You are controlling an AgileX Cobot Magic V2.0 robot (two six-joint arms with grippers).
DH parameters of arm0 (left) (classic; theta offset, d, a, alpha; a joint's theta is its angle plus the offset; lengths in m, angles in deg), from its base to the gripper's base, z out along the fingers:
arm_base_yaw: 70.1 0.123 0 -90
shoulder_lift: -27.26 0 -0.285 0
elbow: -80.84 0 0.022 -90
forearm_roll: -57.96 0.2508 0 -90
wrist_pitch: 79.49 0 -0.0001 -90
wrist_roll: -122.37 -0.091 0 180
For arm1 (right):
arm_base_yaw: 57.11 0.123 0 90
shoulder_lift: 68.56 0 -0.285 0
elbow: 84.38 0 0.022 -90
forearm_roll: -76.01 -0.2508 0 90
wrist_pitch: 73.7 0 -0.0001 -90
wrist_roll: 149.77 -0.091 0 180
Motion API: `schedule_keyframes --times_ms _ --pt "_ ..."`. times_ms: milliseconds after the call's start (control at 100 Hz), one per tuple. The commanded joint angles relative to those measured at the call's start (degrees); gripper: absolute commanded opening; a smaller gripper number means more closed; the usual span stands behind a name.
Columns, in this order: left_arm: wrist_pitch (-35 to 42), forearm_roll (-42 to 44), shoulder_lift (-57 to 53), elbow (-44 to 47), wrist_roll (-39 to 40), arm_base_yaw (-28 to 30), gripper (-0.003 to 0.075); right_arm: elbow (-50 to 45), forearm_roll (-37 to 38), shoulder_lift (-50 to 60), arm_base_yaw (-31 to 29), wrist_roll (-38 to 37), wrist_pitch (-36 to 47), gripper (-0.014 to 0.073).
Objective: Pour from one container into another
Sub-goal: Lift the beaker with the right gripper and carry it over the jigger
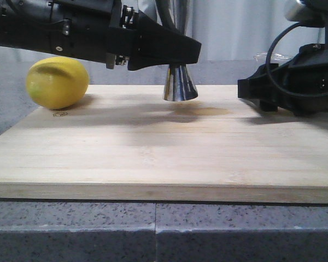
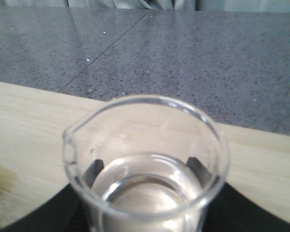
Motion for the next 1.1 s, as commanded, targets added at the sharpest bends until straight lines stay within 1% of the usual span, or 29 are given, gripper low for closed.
schedule_keyframes --times_ms 0,320,530,820,910,1090 --pt "-4.20 -4.62 -2.30 -1.79 0.24 -0.56 0.0059 1.37 0.58 1.99 -0.42 0.99 3.55 0.0310" --pt "-4.20 -4.62 -2.30 -1.79 0.24 -0.56 0.0059 1.61 1.37 6.57 -0.42 2.92 -0.24 0.0310" --pt "-4.20 -4.62 -2.30 -1.79 0.24 -0.56 0.0059 5.67 4.00 9.23 -0.42 3.72 -8.59 0.0310" --pt "-4.20 -4.62 -2.30 -1.79 0.24 -0.56 0.0059 14.34 11.20 10.95 -0.42 3.72 -21.06 0.0310" --pt "-4.20 -4.62 -2.30 -1.79 0.24 -0.56 0.0059 16.27 13.29 11.18 -0.42 3.72 -23.12 0.0310" --pt "-4.20 -4.62 -2.30 -1.79 0.24 -0.56 0.0059 19.78 14.34 13.38 -0.42 3.72 -27.47 0.0310"
